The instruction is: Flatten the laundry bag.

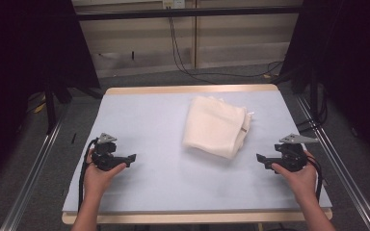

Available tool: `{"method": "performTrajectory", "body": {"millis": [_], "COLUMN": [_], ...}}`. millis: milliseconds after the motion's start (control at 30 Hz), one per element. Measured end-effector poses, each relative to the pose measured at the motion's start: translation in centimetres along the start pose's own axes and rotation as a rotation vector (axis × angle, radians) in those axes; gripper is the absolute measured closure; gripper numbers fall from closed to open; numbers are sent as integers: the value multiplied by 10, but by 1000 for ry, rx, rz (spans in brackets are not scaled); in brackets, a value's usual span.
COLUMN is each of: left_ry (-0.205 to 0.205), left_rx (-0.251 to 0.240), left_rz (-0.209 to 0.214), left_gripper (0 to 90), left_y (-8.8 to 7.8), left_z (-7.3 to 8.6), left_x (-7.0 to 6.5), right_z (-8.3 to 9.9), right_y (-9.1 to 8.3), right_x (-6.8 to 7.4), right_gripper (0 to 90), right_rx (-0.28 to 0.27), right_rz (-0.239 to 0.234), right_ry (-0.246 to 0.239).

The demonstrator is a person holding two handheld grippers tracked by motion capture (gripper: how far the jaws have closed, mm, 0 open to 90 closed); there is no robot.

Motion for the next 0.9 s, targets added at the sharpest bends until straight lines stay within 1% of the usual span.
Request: {"method": "performTrajectory", "body": {"millis": [33,133,167,200,233,300,333,367,400,467,500,533,567,600,633,667,767,833,900], "left_ry": [9,19,22,24,23,28,36,29,33,37,30,38,38,26,44,48,52,50,44], "left_rx": [-1,4,5,7,4,9,4,7,7,3,3,2,2,-14,-10,-8,-6,-5,-10], "left_rz": [-2,2,7,18,6,11,11,21,8,6,12,5,5,1,-3,-7,3,6,4], "left_gripper": [93,93,93,93,93,93,93,93,93,93,93,93,93,92,89,89,89,89,87], "left_y": [0,0,1,1,1,2,1,1,1,1,0,-2,-2,-4,-5,-6,-6,-5,-4], "left_z": [0,0,0,0,-1,-1,-2,-2,-2,-1,-1,-1,-1,-2,-2,-1,-1,-1,-2], "left_x": [-1,-4,-6,-7,-9,-10,-12,-13,-13,-13,-14,-14,-14,-15,-14,-14,-18,-19,-19], "right_z": [-1,-4,-8,-10,-12,-15,-20,-23,-25,-29,-29,-34,-34,-39,-41,-43,-47,-47,-47], "right_y": [1,4,6,7,8,9,11,13,14,17,17,21,21,25,28,31,42,49,52], "right_x": [2,4,5,6,7,7,10,12,13,16,16,18,18,21,21,22,22,21,20], "right_gripper": [176,185,201,207,215,225,255,258,264,288,288,324,324,343,355,380,397,397,397], "right_rx": [2,-3,-2,-2,-2,-11,-20,-19,-19,-19,-19,-23,-23,-23,-21,-19,9,33,39], "right_rz": [-11,-19,-40,-30,-32,-37,-49,-53,-60,-75,-75,-84,-84,-104,-103,-103,-104,-91,-88], "right_ry": [0,11,16,12,9,14,21,28,40,48,48,64,64,81,85,95,111,118,125]}}
Point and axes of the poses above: each handheld gripper's, and its own axes: y roughly forward along the jaws, z roughly out of its underside, x roughly to its left, the point moved 6 cm from there along y, roughly forward along the jaws, and after that the axes turned 2 degrees about -z, right-handed, at the moved point
